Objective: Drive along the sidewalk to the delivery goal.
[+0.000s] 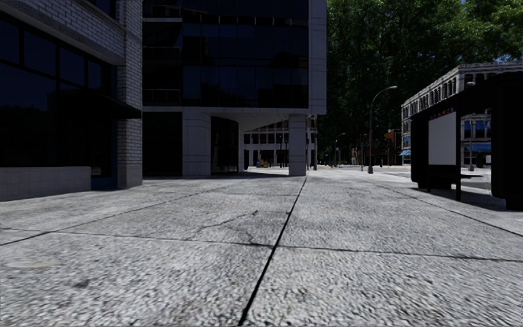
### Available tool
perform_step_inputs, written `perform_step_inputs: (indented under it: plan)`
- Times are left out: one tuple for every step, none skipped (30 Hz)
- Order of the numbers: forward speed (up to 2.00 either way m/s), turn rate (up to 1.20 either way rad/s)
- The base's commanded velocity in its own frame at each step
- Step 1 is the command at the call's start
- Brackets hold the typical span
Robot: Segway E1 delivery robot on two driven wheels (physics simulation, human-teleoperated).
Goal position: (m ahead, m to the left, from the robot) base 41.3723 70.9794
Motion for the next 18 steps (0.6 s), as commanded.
perform_step_inputs:
  plan:
    - [2.00, 0.00]
    - [2.00, 0.00]
    - [2.00, 0.00]
    - [2.00, 0.00]
    - [2.00, 0.00]
    - [2.00, 0.00]
    - [2.00, 0.00]
    - [2.00, 0.00]
    - [2.00, 0.00]
    - [2.00, 0.00]
    - [2.00, 0.00]
    - [2.00, 0.00]
    - [2.00, 0.00]
    - [2.00, 0.00]
    - [2.00, 0.00]
    - [2.00, 0.00]
    - [2.00, 0.00]
    - [2.00, 0.00]
